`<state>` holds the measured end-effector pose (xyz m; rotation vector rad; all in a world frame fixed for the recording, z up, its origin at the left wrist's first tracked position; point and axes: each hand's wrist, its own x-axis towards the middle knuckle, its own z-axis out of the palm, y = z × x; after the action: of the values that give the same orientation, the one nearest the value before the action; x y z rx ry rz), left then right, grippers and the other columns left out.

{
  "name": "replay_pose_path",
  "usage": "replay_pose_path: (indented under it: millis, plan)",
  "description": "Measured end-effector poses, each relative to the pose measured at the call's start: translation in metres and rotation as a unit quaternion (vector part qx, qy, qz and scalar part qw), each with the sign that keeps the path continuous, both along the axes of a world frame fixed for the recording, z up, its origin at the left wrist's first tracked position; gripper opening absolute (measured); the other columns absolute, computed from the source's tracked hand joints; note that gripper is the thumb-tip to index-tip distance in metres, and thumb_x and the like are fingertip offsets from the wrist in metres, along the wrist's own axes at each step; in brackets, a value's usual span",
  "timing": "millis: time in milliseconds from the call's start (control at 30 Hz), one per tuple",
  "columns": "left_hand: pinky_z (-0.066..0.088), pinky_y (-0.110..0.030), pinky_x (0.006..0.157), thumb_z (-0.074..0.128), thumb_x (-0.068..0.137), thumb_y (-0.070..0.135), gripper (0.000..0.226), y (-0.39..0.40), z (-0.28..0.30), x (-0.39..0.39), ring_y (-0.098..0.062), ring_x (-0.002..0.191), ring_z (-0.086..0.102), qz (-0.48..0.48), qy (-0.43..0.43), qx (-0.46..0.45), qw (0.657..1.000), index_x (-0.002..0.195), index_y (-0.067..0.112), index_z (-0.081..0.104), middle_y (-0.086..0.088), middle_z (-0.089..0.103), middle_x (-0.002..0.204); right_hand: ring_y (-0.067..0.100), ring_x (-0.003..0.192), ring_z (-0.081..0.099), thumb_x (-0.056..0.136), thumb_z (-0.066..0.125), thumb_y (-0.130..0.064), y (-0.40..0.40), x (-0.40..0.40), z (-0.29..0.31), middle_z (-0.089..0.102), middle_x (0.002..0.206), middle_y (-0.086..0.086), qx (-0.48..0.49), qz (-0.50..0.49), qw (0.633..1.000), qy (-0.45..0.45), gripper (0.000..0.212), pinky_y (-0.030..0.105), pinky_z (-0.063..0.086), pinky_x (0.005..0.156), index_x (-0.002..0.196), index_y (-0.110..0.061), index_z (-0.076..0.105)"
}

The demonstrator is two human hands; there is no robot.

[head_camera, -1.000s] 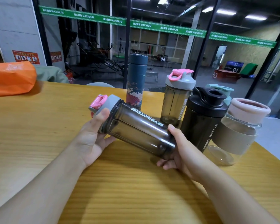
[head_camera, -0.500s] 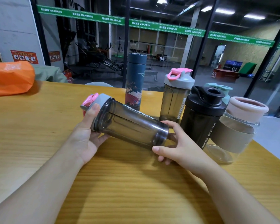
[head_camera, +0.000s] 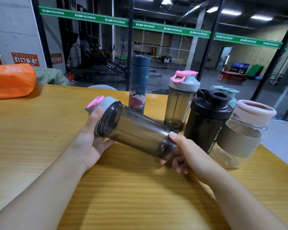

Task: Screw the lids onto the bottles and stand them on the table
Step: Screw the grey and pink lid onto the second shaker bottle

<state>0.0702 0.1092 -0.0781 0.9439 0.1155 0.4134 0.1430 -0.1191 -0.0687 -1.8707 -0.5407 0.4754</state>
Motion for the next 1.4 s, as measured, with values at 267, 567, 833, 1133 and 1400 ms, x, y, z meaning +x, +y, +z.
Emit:
replay_pose_path:
  millis: [267, 567, 833, 1133, 1400]
  plan:
    - [0.051, -0.038, 0.084, 0.089, 0.03, 0.06, 0.098, 0.0, -0.001, 0.002, -0.014, 0.097, 0.068, 0.004, 0.002, 0.026, 1.0, 0.117, 0.022, 0.064, -0.002, 0.072, 0.11, 0.013, 0.043, 0.046, 0.087, 0.027, -0.065, 0.0, 0.001, -0.002, 0.073, 0.079, 0.016, -0.011, 0.001, 0.998, 0.06, 0.071, 0.021, 0.031, 0.04, 0.102, -0.007, 0.064]
    - [0.053, -0.049, 0.084, 0.091, 0.024, 0.059, 0.137, -0.004, -0.006, 0.005, -0.022, 0.101, 0.068, -0.02, 0.022, 0.049, 0.998, 0.144, 0.034, 0.031, -0.002, 0.065, 0.124, 0.021, 0.053, 0.06, 0.078, 0.054, -0.049, 0.003, -0.007, 0.006, 0.063, 0.101, 0.016, 0.204, -0.03, 0.953, 0.221, 0.058, 0.021, 0.051, 0.039, 0.122, -0.011, 0.052]
    - [0.044, -0.033, 0.075, 0.083, 0.019, 0.07, 0.101, 0.011, 0.003, -0.008, -0.018, 0.094, 0.055, 0.053, 0.031, 0.276, 0.959, 0.105, 0.033, 0.046, -0.005, 0.055, 0.115, 0.022, 0.051, 0.053, 0.092, 0.044, -0.034, 0.001, -0.01, 0.007, 0.061, 0.071, 0.01, 0.193, -0.077, 0.949, 0.239, 0.03, 0.022, 0.047, 0.037, 0.094, -0.009, 0.061]
    - [0.043, -0.038, 0.071, 0.073, 0.048, 0.053, 0.033, -0.001, 0.009, -0.008, -0.019, 0.08, 0.059, 0.075, 0.018, 0.234, 0.969, 0.08, 0.044, 0.066, 0.001, 0.065, 0.089, 0.018, 0.082, 0.064, 0.063, 0.073, -0.042, 0.008, -0.013, 0.004, 0.06, 0.115, 0.015, 0.192, -0.073, 0.975, 0.087, 0.068, 0.025, 0.053, 0.049, 0.124, -0.023, 0.049]
    - [0.058, -0.045, 0.066, 0.073, 0.068, 0.05, 0.025, -0.004, 0.011, -0.005, -0.02, 0.079, 0.066, 0.068, 0.104, 0.187, 0.974, 0.088, 0.045, 0.059, 0.003, 0.069, 0.095, 0.014, 0.097, 0.062, 0.053, 0.073, -0.048, 0.0, -0.009, -0.001, 0.057, 0.113, 0.001, 0.187, -0.037, 0.977, -0.096, 0.057, 0.025, 0.057, 0.066, 0.104, -0.052, 0.048]
